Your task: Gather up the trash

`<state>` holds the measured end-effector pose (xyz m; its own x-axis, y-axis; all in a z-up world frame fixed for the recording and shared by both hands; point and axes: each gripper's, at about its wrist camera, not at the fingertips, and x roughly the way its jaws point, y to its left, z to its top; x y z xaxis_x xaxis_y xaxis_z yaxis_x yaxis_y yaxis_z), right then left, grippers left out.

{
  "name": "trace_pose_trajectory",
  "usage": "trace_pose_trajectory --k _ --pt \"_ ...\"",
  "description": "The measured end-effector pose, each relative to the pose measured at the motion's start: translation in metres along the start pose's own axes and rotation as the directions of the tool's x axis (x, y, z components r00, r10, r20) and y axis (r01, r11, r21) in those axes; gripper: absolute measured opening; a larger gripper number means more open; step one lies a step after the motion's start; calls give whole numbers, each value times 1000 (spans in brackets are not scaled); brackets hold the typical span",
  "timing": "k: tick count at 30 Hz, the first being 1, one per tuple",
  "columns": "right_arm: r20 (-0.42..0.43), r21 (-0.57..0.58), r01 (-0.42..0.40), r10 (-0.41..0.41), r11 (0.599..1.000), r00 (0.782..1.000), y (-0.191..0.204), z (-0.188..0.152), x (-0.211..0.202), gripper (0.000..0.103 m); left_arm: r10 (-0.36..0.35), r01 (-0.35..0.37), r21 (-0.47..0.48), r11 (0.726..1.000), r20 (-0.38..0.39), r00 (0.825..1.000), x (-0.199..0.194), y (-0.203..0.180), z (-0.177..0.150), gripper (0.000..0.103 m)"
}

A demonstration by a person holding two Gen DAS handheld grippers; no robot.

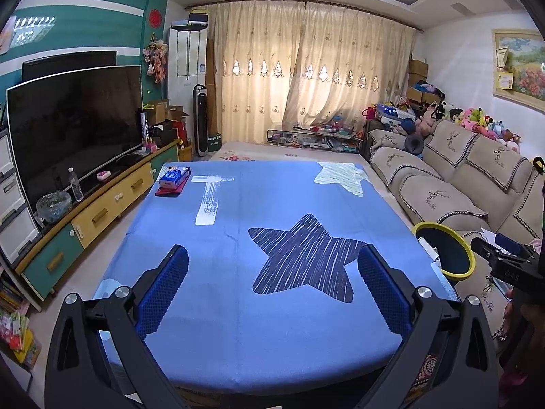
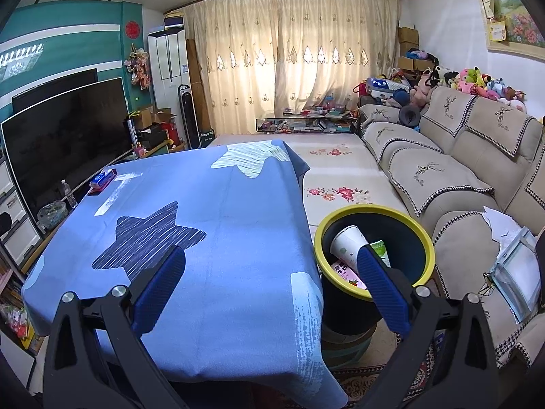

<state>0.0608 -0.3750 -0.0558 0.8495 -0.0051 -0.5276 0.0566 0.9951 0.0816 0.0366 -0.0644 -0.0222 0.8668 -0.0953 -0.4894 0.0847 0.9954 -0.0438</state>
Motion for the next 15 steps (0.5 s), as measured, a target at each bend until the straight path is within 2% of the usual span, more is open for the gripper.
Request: trace_pose_trajectory --k 15 --pt "4 6 2 -2 1000 1000 2 2 -1 96 3 -3 1 1000 2 1000 -2 2 1 98"
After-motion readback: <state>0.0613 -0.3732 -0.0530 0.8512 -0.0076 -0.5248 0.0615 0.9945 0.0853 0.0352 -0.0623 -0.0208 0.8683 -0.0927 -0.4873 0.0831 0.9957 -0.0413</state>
